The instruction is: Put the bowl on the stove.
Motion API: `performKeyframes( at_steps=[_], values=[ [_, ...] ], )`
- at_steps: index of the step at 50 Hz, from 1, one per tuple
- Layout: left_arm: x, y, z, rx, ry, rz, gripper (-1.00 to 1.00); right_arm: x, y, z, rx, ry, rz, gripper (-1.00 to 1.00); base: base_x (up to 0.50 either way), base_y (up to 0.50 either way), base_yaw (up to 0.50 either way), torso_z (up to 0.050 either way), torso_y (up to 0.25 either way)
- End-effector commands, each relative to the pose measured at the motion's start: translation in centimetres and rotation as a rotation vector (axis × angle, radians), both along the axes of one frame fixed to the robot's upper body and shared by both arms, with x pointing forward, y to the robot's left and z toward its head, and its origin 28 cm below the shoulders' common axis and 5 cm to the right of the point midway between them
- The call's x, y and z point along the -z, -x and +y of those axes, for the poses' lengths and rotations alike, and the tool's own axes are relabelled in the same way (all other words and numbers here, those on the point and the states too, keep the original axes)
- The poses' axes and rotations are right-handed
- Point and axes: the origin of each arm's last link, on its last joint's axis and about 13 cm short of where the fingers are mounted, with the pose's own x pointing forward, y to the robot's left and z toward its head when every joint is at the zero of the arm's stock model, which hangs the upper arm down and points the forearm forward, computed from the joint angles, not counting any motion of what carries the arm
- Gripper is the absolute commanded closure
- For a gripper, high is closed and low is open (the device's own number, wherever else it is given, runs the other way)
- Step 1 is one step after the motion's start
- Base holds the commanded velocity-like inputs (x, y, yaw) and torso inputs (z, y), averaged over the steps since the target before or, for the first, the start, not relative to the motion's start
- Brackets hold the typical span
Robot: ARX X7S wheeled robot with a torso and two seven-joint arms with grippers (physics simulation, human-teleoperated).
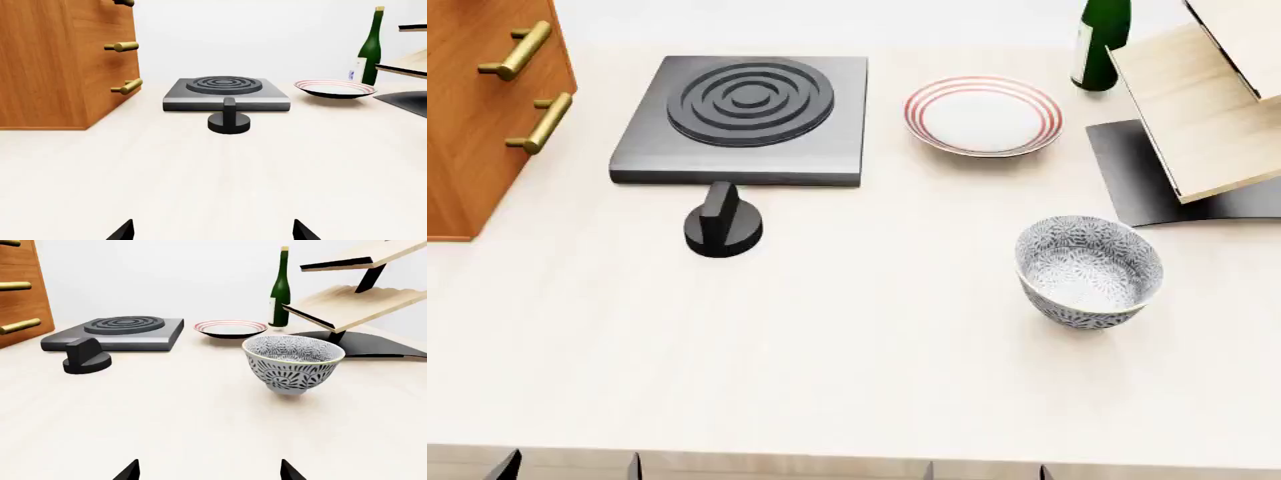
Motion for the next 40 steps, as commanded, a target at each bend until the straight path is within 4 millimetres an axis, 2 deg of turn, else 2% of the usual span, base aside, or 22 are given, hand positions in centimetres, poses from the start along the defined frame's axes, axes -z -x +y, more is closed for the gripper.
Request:
performKeyframes(
  at_steps=[1,40],
  values=[
    [0.02,0.01,0.01,0.0,0.002,0.0,-1.0,0.01,0.02,0.06,-0.006,0.002,0.003,-1.0,0.0,0.0,0.0,0.0,0.0],
    [-0.05,0.06,0.12,-0.001,0.049,-0.015,-1.0,-0.16,-0.01,-0.03,-0.017,-0.029,0.027,-1.0,0.0,0.0,0.0,0.0,0.0]
  ],
)
